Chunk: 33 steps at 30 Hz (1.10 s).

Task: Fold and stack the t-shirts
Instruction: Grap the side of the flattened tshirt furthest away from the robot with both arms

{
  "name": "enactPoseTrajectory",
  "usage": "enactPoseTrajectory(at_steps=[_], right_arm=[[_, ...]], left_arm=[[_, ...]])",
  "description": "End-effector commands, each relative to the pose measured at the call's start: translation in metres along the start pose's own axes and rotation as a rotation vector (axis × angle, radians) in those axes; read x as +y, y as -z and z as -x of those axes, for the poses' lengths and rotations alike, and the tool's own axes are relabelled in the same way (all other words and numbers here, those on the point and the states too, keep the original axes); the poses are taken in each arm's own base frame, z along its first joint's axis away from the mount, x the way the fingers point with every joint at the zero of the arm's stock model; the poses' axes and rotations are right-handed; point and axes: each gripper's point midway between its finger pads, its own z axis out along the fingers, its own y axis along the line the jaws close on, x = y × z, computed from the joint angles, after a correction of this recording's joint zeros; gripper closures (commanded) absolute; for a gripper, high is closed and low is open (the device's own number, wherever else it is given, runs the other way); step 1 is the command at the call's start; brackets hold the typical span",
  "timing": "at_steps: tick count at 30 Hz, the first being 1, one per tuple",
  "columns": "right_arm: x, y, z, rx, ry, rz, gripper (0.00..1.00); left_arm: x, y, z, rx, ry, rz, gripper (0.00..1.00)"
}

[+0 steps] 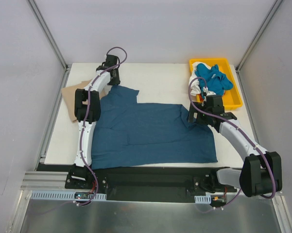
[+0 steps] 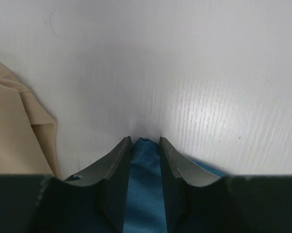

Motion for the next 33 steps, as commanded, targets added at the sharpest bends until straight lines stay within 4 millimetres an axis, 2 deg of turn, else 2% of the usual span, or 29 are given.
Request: enactPoseTrajectory(at_steps=[1, 2, 5, 7, 8, 9, 10, 11, 13, 14, 15, 16, 17, 18, 20, 21, 22, 23, 24, 25, 27, 28, 30, 33], right_arm=[[0.004, 0.007, 0.01, -0.027, 0.011, 0.021, 0.03], [0.005, 0.007, 0.011, -0.028, 0.011, 0.026, 0.03], [0.012, 0.005, 0.007, 0.002, 0.017, 0.06, 0.03], [0.016, 0.003, 0.011, 0.016, 0.029, 0.068, 0.04], [0.023, 0.002, 0.005, 0.043, 0.059, 0.075, 0.03], [0.029, 0.005, 0.013, 0.031, 0.088, 0.075, 0.03], [0.027, 0.001, 0.013, 0.042, 0.14, 0.034, 0.03], [0.034, 0.002, 0.005, 0.07, 0.198, 0.008, 0.03], [0.037, -0.001, 0.007, 0.091, 0.242, -0.049, 0.03], [0.042, 0.001, -0.003, 0.137, 0.255, -0.039, 0.01], [0.046, 0.0, -0.008, 0.162, 0.241, -0.02, 0.03], [0.054, 0.001, -0.019, 0.201, 0.213, 0.028, 0.04], [0.056, 0.001, -0.024, 0.212, 0.162, 0.032, 0.04], [0.061, 0.002, -0.03, 0.222, 0.122, 0.057, 0.04], [0.057, 0.003, -0.041, 0.217, 0.067, 0.047, 0.03], [0.055, 0.004, -0.044, 0.214, 0.051, 0.037, 0.03], [0.054, 0.002, -0.047, 0.213, 0.041, 0.034, 0.02], [0.053, -0.001, -0.053, 0.225, 0.018, 0.03, 0.02], [0.054, -0.003, -0.054, 0.224, 0.008, 0.035, 0.02], [0.058, -0.009, -0.047, 0.184, -0.003, 0.051, 0.02], [0.054, -0.019, -0.053, 0.187, -0.022, 0.031, 0.02], [0.046, -0.025, -0.046, 0.156, -0.03, -0.015, 0.03], [0.042, -0.034, -0.044, 0.152, -0.052, -0.049, 0.05], [0.043, -0.046, -0.029, 0.1, -0.063, -0.059, 0.11]], left_arm=[[-0.021, 0.026, -0.016, 0.075, -0.044, -0.071, 0.79], [-0.022, 0.029, -0.014, 0.07, -0.07, -0.076, 1.0], [-0.02, 0.039, -0.003, 0.037, -0.08, -0.062, 1.0], [-0.018, 0.058, 0.012, -0.004, -0.075, -0.052, 1.0], [-0.019, 0.065, 0.015, -0.016, -0.071, -0.057, 1.0], [-0.024, 0.08, 0.023, -0.037, -0.067, -0.083, 1.0], [-0.027, 0.088, 0.026, -0.049, -0.065, -0.099, 1.0], [-0.028, 0.1, 0.03, -0.065, -0.06, -0.11, 1.0], [-0.032, 0.112, 0.031, -0.082, -0.057, -0.126, 1.0], [-0.035, 0.125, 0.036, -0.105, -0.053, -0.137, 1.0], [-0.035, 0.124, 0.026, -0.089, -0.054, -0.136, 1.0], [-0.036, 0.127, 0.026, -0.103, -0.052, -0.142, 1.0], [-0.041, 0.138, 0.03, -0.125, -0.049, -0.158, 1.0], [-0.039, 0.135, 0.015, -0.098, -0.051, -0.157, 1.0], [-0.046, 0.149, 0.016, -0.129, -0.052, -0.192, 1.0], [-0.043, 0.145, 0.001, -0.1, -0.05, -0.187, 1.0], [-0.045, 0.148, 0.002, -0.122, -0.046, -0.196, 1.0], [-0.043, 0.153, -0.008, -0.116, -0.039, -0.198, 1.0], [-0.043, 0.155, -0.01, -0.123, -0.035, -0.202, 1.0], [-0.043, 0.157, -0.013, -0.127, -0.032, -0.203, 1.0], [-0.044, 0.163, -0.017, -0.141, -0.025, -0.213, 1.0], [-0.044, 0.164, -0.018, -0.144, -0.023, -0.215, 1.0], [-0.044, 0.169, -0.021, -0.147, -0.02, -0.219, 1.0], [-0.044, 0.173, -0.026, -0.151, -0.019, -0.222, 1.0]])
